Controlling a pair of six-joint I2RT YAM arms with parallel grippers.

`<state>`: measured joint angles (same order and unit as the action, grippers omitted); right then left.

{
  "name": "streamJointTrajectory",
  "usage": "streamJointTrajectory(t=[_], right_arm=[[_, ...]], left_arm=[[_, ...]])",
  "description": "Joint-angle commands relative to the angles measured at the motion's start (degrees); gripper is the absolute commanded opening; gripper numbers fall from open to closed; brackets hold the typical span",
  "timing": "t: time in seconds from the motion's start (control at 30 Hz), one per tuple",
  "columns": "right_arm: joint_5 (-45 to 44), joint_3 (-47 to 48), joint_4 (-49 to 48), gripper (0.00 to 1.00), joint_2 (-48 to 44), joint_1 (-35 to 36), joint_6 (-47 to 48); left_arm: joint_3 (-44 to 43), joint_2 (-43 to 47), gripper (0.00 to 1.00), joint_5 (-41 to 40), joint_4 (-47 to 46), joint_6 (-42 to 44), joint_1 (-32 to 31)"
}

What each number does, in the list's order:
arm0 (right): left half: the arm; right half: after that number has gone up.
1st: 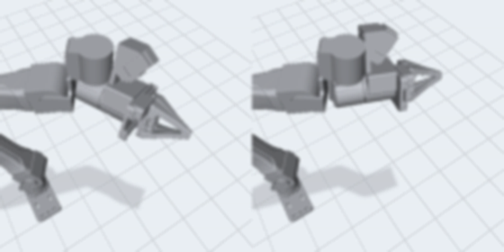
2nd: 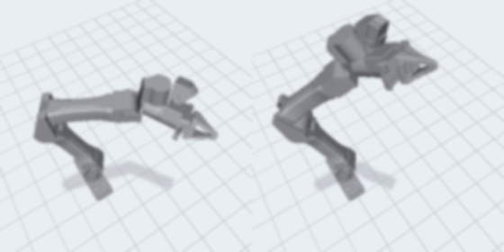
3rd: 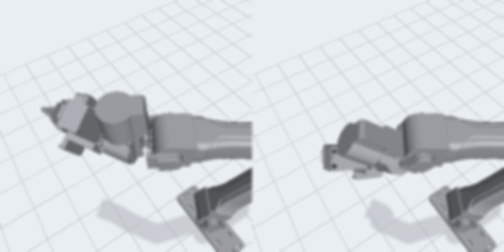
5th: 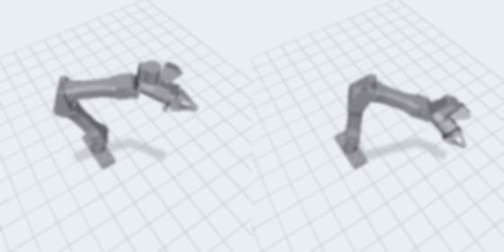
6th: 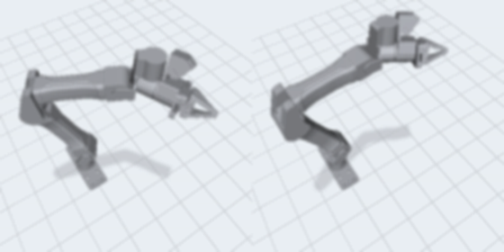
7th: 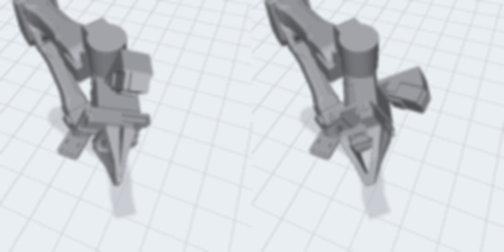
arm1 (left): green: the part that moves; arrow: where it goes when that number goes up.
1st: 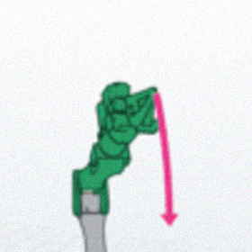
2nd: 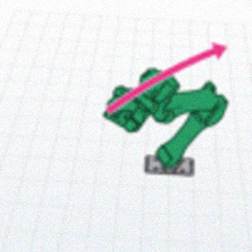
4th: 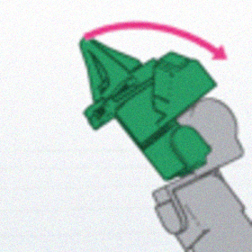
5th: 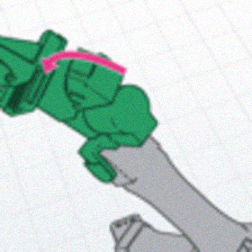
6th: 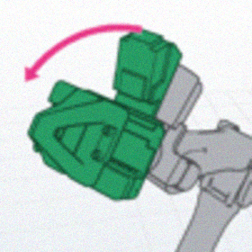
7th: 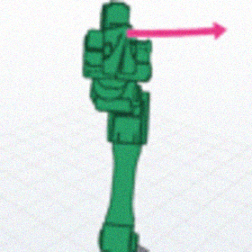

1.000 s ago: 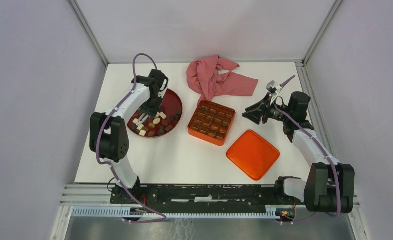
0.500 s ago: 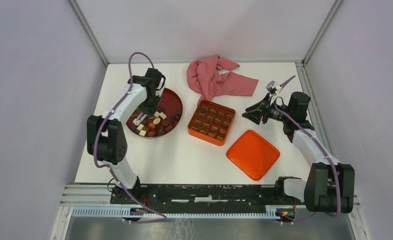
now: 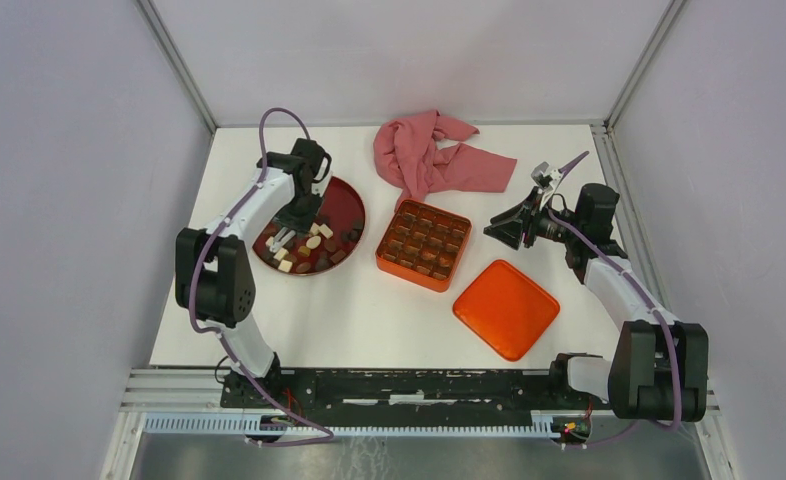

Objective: Pack the chocolate
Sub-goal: Pick up the fake chocolate from the plate.

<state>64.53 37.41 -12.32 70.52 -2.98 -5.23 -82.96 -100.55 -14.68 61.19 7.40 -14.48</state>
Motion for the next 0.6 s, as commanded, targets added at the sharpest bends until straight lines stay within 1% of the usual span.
streamJointTrajectory(t=[0.0,0.2,0.43,0.57], right_arm=[[1.3,2.32,-1.09,0.48,0.24,0.41,0.15],[1.34,2.32,-1.26,0.48,0.56,0.52,-0.06],[1.43,2.32,-1.24,0.48,0.52,0.52,-0.04],[1.43,2.32,-1.29,0.48,0.69,0.53,0.04]], left_arm=[[-1.04,-0.31,0.44,0.82,-0.09,2.18,0.35],[0.63,0.75,0.44,1.19,-0.86,2.49,0.69],[-2.26,-3.52,0.45,1.04,0.63,1.12,1.0],[-2.8,-4.47,0.44,1.31,0.89,-0.34,1.36]])
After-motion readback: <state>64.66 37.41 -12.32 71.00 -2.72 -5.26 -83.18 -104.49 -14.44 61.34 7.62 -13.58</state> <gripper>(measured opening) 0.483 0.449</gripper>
